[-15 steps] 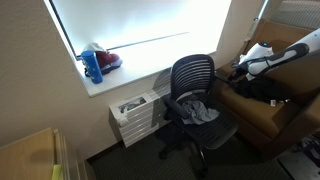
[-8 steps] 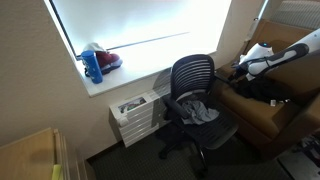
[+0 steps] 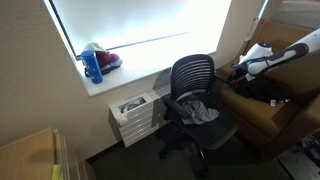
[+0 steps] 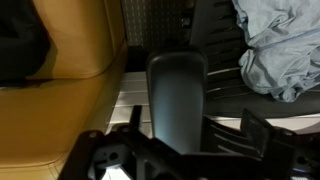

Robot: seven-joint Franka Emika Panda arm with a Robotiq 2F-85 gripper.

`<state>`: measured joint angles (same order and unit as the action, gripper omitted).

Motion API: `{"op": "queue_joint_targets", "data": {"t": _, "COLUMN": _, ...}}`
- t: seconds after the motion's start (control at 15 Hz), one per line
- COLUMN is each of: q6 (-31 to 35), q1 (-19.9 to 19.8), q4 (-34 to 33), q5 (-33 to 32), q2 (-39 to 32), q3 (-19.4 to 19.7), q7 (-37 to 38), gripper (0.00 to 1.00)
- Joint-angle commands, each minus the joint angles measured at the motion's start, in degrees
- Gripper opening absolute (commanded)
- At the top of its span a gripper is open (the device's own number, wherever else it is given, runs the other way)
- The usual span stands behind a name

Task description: Pull the black chair

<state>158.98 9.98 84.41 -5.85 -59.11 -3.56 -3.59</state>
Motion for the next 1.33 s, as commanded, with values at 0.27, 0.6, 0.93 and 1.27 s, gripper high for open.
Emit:
{"op": "queue_joint_targets", "data": {"t": 0.27, "q6": -9.34, "q1": -0.56, "q4": -1.46, "q5": 2.19, "q2": -0.19, "q3": -2.0, "q7": 0.09, "gripper": 1.0}}
{"op": "queue_joint_targets", "data": {"t": 0.6, "q6": -2.27, "q1": 2.04, "q4": -1.74, "q5": -3.01, "q2": -1.31, "q3": 2.81, "q7": -0.39, "gripper": 1.0}}
{"op": "queue_joint_targets", "data": {"t": 0.93, "q6": -1.03, "q1": 2.57, "q4": -1.53, "q5": -5.01, "q2": -1.32, "q3": 4.08, "q7": 0.35, "gripper": 1.0}}
{"op": "queue_joint_targets", "data": {"t": 1.27, "q6": -1.64, "q1": 2.55, "q4": -1.57, "q5": -4.58, "q2": -1.56, "q3": 3.64, "q7": 0.39, "gripper": 1.0}}
